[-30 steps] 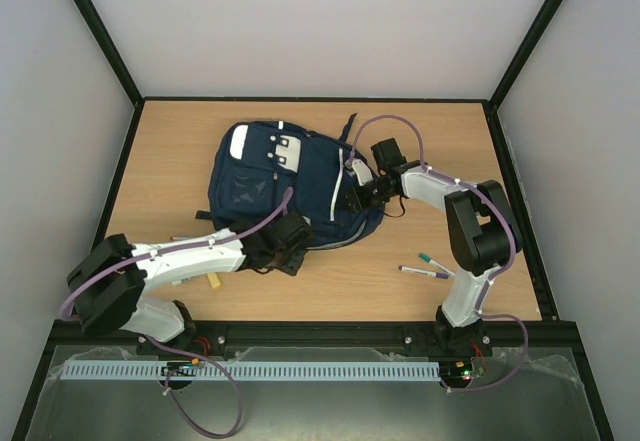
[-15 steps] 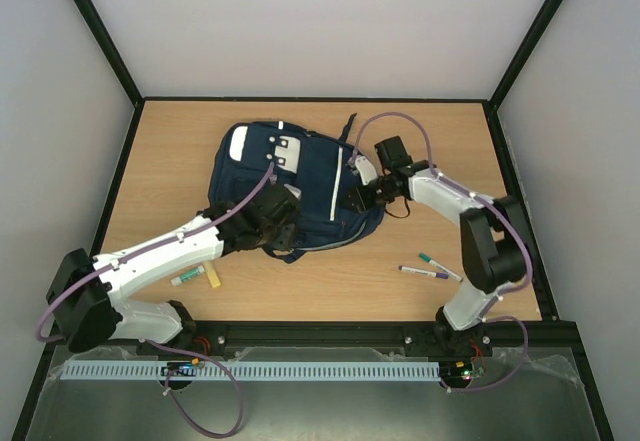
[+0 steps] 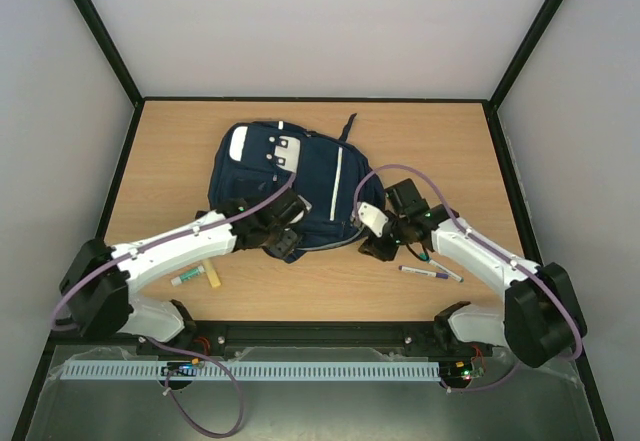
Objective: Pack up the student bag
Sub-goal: Zip the student bag at the center of the board.
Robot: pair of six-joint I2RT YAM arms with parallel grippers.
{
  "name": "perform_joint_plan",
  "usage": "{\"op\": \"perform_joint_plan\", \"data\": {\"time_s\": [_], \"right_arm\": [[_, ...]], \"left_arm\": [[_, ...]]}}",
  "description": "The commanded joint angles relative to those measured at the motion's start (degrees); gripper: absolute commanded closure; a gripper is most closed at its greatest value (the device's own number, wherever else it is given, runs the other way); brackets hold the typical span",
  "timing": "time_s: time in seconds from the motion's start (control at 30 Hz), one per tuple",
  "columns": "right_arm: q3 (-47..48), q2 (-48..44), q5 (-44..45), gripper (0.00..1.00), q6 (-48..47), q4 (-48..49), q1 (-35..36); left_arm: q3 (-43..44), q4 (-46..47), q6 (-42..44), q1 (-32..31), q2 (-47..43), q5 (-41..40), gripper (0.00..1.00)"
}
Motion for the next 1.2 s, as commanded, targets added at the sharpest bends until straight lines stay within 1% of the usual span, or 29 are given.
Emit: {"op": "perform_joint_plan", "data": {"time_s": [0.0, 0.1, 0.17, 0.23, 0.27, 0.33, 0.4, 0.53, 0.6, 0.7, 0.8, 0.87, 0.9, 0.93, 0.97, 1.03, 1.07, 1.1, 1.17], "right_arm": [[-2.3, 1.8, 7.0, 0.49, -4.3, 1.3, 1.1], [-2.0, 5.2, 11.1, 0.49, -0.5, 6.1, 1.1], [-1.3, 8.1, 15.7, 0.5, 2.3, 9.7, 1.1], [0.5, 11.9, 20.9, 0.54, 6.0, 13.2, 0.4], [2.1, 14.2, 21.9, 0.57, 7.5, 14.1, -0.8], [7.0, 18.4, 18.8, 0.64, 10.5, 12.9, -5.0], [12.4, 22.2, 14.9, 0.67, 12.5, 10.8, -9.0], [18.2, 26.4, 14.5, 0.72, 13.9, 10.1, -11.9], [19.0, 26.1, 12.3, 0.71, 14.5, 8.5, -11.9], [17.8, 23.2, 8.2, 0.63, 16.4, 5.7, -11.9], [14.0, 17.2, 4.2, 0.6, 17.1, 4.0, -11.9], [11.3, 12.1, -0.7, 0.61, 16.6, 2.6, -11.3], [9.9, 10.2, -2.1, 0.61, 15.9, 1.7, -10.6], [8.9, 8.5, -3.0, 0.62, 14.9, 0.9, -9.4], [8.0, 6.9, -3.6, 0.63, 14.0, 0.1, -8.1], [6.0, 4.3, -4.8, 0.63, 12.4, -1.1, -5.0], [4.7, 3.2, -5.0, 0.64, 12.2, -1.0, -3.5], [3.6, 2.4, -5.1, 0.64, 12.0, -0.7, -2.1], [1.7, 1.4, -4.4, 0.64, 11.9, 0.3, 0.4]], "left_arm": [[-0.8, -1.0, 1.9, 0.0, 5.7, -0.7, 0.34], [0.2, -2.0, -0.2, -0.1, 8.8, -4.3, 0.34], [-0.2, -1.9, -0.7, -0.1, 10.0, -5.5, 0.34], [-0.2, -1.9, -0.9, -0.3, 10.6, -5.5, 0.34], [-0.2, -1.9, -1.1, -0.3, 10.6, -5.5, 0.34], [-0.6, -1.5, -1.1, -0.3, 10.3, -5.7, 0.34], [-1.0, -0.8, -1.1, -0.3, 10.1, -5.5, 0.35], [-1.4, 1.3, -0.6, -0.3, 11.1, -4.8, 0.38], [-1.3, 3.2, -0.2, -0.3, 11.8, -4.4, 0.38], [-0.5, 5.8, 1.0, -0.6, 13.1, -3.3, 0.39], [1.6, 7.4, 2.9, -1.3, 14.8, -2.4, 0.39], [3.6, 7.2, 4.0, -1.4, 16.9, -3.4, 0.43], [4.7, 6.9, 4.5, -1.3, 17.9, -4.5, 0.45], [5.6, 6.8, 4.7, -1.3, 19.1, -5.8, 0.51], [6.6, 6.6, 4.6, -1.1, 20.1, -7.6, 0.6], [8.3, 6.4, 4.3, -0.2, 21.7, -9.3, 0.84], [8.6, 6.9, 4.2, 0.5, 21.8, -8.9, 0.92], [8.7, 7.7, 4.1, 1.2, 21.7, -7.7, 0.97], [8.2, 9.6, 3.8, 2.8, 20.7, -3.7, 0.98]]}}
